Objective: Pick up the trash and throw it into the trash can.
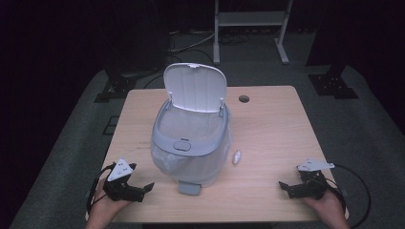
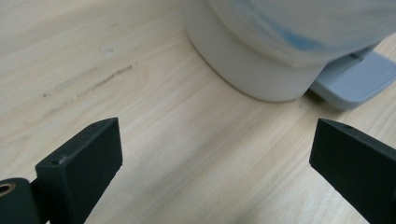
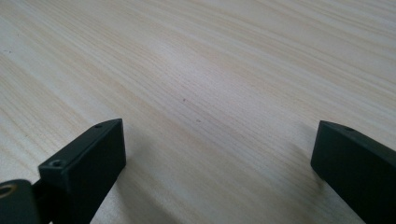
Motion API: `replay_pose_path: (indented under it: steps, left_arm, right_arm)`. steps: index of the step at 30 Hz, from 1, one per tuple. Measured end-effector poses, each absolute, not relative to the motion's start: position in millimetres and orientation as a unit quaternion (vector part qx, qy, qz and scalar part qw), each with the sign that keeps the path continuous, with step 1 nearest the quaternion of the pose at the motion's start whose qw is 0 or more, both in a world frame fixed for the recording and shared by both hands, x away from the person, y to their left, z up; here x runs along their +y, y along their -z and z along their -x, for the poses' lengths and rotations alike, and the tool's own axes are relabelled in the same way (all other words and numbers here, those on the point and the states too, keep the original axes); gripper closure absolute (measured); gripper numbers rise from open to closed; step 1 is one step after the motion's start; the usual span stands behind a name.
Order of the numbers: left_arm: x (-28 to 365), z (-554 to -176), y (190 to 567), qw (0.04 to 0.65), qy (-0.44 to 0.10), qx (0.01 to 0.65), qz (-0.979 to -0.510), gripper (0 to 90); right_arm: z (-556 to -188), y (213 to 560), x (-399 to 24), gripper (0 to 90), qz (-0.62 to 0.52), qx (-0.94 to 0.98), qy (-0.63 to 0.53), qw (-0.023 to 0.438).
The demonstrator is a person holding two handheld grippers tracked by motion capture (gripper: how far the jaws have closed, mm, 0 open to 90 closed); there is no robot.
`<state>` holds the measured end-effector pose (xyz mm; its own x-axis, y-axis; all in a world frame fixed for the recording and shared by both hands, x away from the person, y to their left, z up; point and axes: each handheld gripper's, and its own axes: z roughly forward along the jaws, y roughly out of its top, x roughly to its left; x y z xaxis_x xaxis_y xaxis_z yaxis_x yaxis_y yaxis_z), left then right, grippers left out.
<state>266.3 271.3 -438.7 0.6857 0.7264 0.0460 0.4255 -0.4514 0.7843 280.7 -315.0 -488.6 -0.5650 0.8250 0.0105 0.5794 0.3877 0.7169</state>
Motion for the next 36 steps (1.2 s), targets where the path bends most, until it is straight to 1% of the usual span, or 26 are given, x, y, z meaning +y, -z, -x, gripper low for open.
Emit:
replay_pose_path:
  steps: [6, 7, 8, 14, 22, 24, 27, 36]
  left_arm:
    - [269, -268, 450, 0.384, -0.185, 0.35, -0.834, 1.6]
    - [268, -269, 454, 0.378, -0.182, 0.35, -0.837, 1.6]
    - [267, -270, 458, 0.373, -0.177, 0.353, -0.84, 1.5]
    - [267, -273, 470, 0.356, -0.17, 0.355, -0.848, 1.5]
    - [265, -274, 478, 0.342, -0.168, 0.35, -0.856, 1.5]
    - [265, -274, 480, 0.342, -0.166, 0.348, -0.857, 0.0]
    - [267, -275, 484, 0.355, -0.155, 0.35, -0.853, 0.0]
    - [267, -275, 484, 0.355, -0.155, 0.351, -0.853, 0.0]
  right_arm:
    - [-281, 489, -315, 2.3, -0.43, 0.815, -0.347, 0.176]
    - [-280, 488, -316, 5.7, -0.428, 0.814, -0.351, 0.176]
    - [-280, 488, -316, 6.2, -0.426, 0.815, -0.351, 0.176]
    - [-282, 485, -313, 6.2, -0.43, 0.817, -0.347, 0.164]
    - [-282, 479, -304, 6.2, -0.429, 0.816, -0.352, 0.16]
    - [-282, 479, -304, 6.3, -0.429, 0.815, -0.354, 0.159]
    - [-282, 473, -298, 6.3, -0.424, 0.814, -0.362, 0.16]
    - [-287, 463, -282, 6.2, -0.415, 0.814, -0.374, 0.159]
